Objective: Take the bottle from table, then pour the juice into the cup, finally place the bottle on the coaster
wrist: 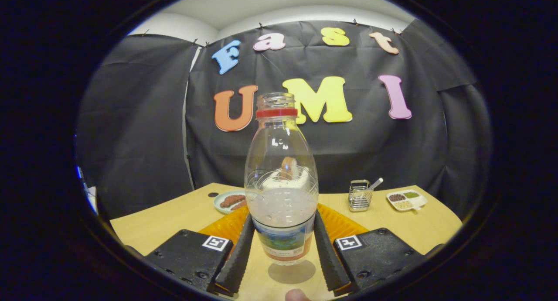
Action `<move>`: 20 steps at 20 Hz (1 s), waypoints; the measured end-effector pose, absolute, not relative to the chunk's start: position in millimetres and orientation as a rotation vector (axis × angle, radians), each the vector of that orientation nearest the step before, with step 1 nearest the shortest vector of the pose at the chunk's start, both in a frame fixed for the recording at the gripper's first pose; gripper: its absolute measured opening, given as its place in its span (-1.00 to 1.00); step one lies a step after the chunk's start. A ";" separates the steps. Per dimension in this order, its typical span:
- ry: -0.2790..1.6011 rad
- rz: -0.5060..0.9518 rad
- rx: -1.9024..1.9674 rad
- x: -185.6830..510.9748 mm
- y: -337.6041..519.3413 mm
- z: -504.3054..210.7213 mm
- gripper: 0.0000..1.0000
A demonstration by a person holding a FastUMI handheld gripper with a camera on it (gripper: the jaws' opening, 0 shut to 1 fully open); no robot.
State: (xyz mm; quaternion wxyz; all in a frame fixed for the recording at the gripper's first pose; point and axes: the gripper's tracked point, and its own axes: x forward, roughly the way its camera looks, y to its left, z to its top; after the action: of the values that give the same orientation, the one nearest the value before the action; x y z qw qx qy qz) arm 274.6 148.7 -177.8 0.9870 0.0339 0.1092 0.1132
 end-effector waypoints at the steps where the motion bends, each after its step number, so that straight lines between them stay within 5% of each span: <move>1: 0.236 0.223 0.068 279.0 148.4 -189.7 0.49; 20: 0.318 0.197 0.051 281.6 148.2 -268.7 0.73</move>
State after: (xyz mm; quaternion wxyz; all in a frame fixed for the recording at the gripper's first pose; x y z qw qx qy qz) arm 281.6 148.2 -268.7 0.9822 0.0252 0.1582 0.0979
